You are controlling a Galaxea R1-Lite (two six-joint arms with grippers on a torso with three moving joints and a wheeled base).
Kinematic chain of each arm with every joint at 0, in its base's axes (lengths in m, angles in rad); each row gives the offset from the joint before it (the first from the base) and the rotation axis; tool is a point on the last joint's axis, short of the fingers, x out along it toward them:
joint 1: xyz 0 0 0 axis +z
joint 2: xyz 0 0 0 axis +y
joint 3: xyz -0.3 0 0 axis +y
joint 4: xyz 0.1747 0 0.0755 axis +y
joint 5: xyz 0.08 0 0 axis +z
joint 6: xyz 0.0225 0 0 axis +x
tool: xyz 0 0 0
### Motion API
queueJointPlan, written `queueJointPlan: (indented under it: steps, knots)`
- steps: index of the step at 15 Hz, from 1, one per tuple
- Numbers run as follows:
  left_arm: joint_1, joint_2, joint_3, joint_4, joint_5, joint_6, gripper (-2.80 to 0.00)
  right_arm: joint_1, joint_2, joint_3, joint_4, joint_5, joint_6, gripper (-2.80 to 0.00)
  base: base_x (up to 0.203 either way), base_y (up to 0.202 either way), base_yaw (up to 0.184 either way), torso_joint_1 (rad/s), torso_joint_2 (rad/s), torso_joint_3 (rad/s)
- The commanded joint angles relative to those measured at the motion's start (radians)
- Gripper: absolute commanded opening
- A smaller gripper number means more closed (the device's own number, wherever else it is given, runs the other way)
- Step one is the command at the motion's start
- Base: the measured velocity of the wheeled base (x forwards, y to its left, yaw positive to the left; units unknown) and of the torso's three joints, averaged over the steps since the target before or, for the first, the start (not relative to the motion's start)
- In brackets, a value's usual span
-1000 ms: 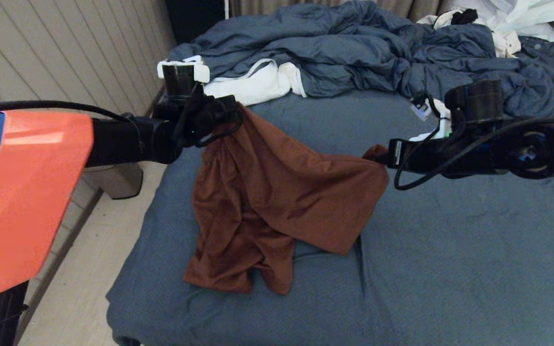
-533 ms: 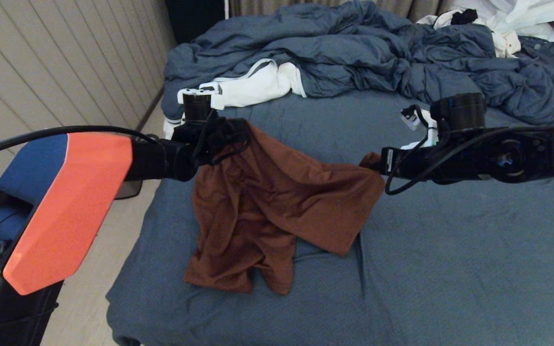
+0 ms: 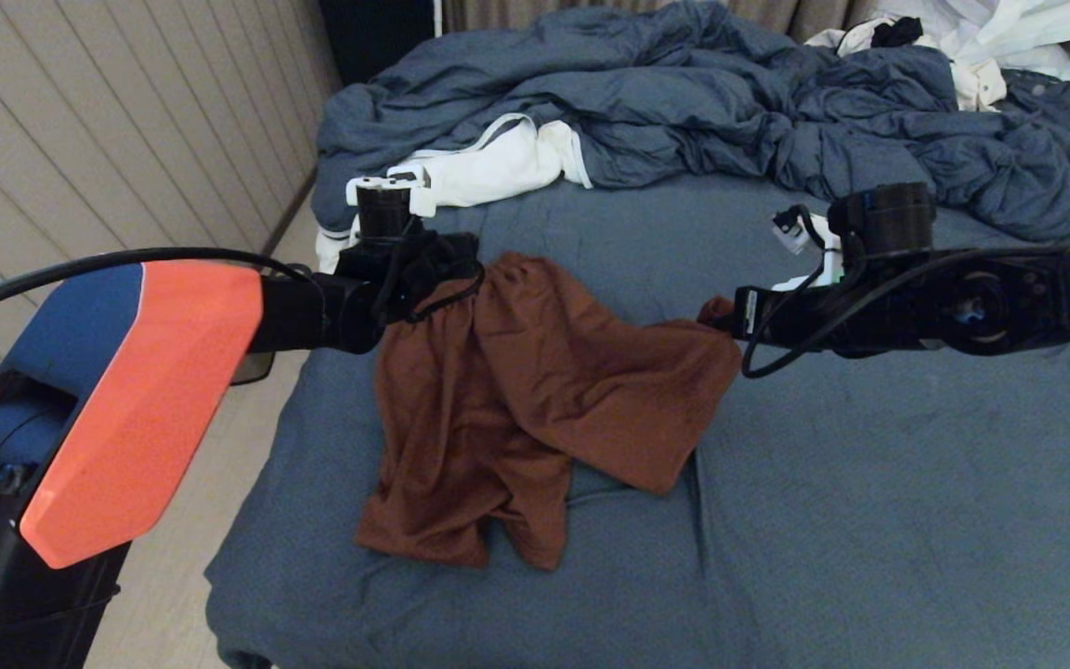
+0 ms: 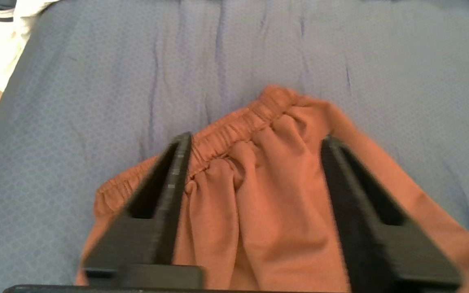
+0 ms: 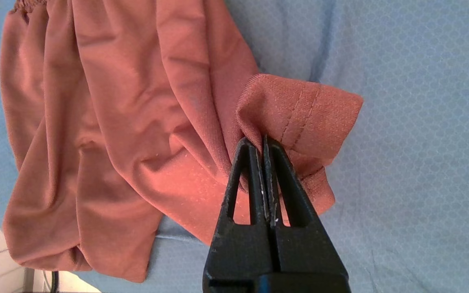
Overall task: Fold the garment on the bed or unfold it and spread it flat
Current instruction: Unford the brown shorts
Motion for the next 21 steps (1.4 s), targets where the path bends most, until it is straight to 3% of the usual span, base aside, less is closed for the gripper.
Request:
queueJointPlan:
  steps: [1, 2, 4, 5, 13, 17, 18, 19, 21]
  knots:
    - [0.000, -0.015, 0.001, -0.003, 0.013, -0.005, 0.00, 0.000, 0.000, 0.001, -0.001, 0.002, 0.001, -2.80, 0.000, 0.000, 0.000, 0.000, 0.00, 0.000]
    - [0.000, -0.017, 0.002, -0.003, 0.019, -0.006, 0.00, -0.001, 0.001, 0.001, -0.001, 0.000, 0.001, -2.80, 0.000, 0.000, 0.000, 0.000, 0.00, 0.000]
    - [0.011, -0.067, 0.033, -0.016, 0.110, -0.033, 0.00, -0.011, 0.007, 0.006, -0.001, 0.000, 0.003, -2.80, 0.000, 0.000, 0.000, 0.000, 0.00, 0.000]
    - [0.021, -0.089, 0.068, -0.017, 0.116, -0.045, 0.00, -0.028, 0.009, 0.013, 0.001, 0.000, 0.003, -2.80, 0.000, 0.000, 0.000, 0.000, 0.00, 0.000]
    - [0.112, -0.504, 0.721, -0.026, -0.002, -0.188, 0.00, -0.090, 0.012, 0.085, -0.001, 0.000, -0.027, -2.80, 0.000, 0.000, 0.000, 0.000, 0.00, 0.000]
    - [0.141, -0.602, 0.876, -0.077, -0.021, -0.232, 0.00, -0.140, 0.040, 0.077, 0.001, 0.007, -0.027, -2.80, 0.000, 0.000, 0.000, 0.000, 0.00, 0.000]
    - [0.141, -0.606, 0.889, -0.079, -0.022, -0.232, 0.00, -0.140, 0.050, 0.081, 0.000, 0.005, -0.026, -1.60, 0.000, 0.000, 0.000, 0.000, 0.00, 0.000]
    - [0.141, -0.607, 0.891, -0.079, -0.023, -0.232, 0.00, -0.139, 0.057, 0.078, 0.001, 0.005, -0.025, 0.00, 0.000, 0.000, 0.000, 0.000, 0.00, 0.000]
    - [0.141, -0.606, 0.894, -0.080, -0.023, -0.234, 0.00, -0.142, 0.055, 0.069, 0.001, 0.003, -0.031, 0.00, 0.000, 0.000, 0.000, 0.000, 0.00, 0.000]
